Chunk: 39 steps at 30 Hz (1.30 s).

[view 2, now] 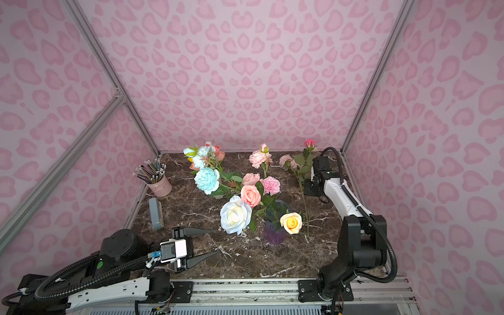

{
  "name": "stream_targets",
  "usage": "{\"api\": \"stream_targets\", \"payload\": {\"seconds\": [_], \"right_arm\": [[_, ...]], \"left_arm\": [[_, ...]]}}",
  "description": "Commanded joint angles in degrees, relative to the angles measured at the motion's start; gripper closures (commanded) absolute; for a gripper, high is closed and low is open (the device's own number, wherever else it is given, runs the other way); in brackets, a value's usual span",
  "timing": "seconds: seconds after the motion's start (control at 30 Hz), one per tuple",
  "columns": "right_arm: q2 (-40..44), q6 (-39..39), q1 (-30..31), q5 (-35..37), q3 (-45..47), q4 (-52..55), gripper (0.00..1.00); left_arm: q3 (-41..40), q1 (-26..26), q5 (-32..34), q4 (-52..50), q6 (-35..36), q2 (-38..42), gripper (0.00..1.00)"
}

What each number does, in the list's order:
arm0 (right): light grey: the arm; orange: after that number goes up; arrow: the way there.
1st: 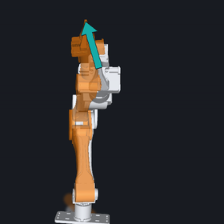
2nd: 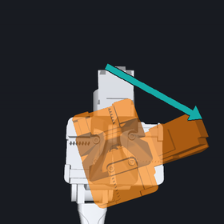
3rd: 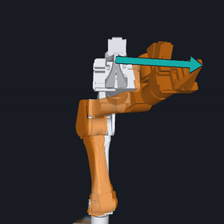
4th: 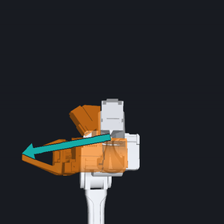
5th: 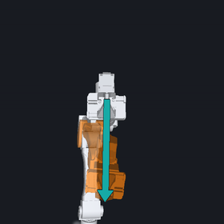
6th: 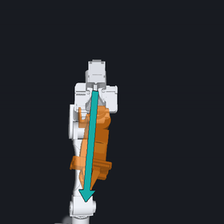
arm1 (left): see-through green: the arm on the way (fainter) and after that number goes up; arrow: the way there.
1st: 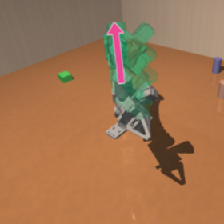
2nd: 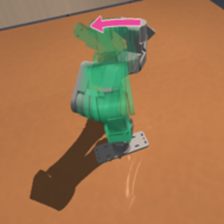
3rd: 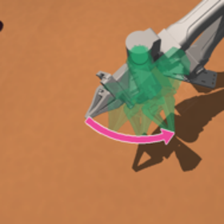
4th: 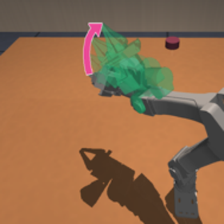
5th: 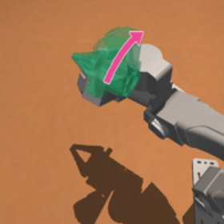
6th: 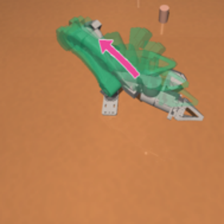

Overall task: Pick out pink flowers from the vase
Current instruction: Place the flower at the center of the board.

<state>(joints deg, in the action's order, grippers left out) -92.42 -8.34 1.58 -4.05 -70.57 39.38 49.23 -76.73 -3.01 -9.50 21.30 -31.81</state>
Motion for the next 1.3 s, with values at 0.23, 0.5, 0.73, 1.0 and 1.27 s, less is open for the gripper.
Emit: {"api": "stream_targets", "payload": {"seconds": [0.23, 0.5, 0.73, 1.0, 1.27], "right_arm": [[-10.2, 1.3, -2.2, 0.6, -3.4, 0.3, 1.00], [-16.0, 2.7, -1.7, -0.3, -6.3, -0.1, 0.80], [-17.1, 2.8, -0.9, 0.7, -5.3, -1.1, 0.72], [-10.9, 0.3, -1.9, 1.6, -3.3, -4.3, 0.63], [0.5, -7.2, -3.9, -5.7, 2.6, -13.8, 0.59]], "left_arm": [[-1.2, 0.1, 1.1, 2.5, 0.8, 1.4, 0.47], [-1.9, 0.2, 1.5, 2.8, 1.4, 1.6, 0.50], [-1.9, 0.2, 1.6, 3.1, 1.0, 1.3, 0.50], [-0.9, 0.1, 2.2, 1.9, -0.1, 1.7, 0.50], [-0.8, 0.2, 5.1, -0.2, -1.6, 2.8, 0.50]]}}
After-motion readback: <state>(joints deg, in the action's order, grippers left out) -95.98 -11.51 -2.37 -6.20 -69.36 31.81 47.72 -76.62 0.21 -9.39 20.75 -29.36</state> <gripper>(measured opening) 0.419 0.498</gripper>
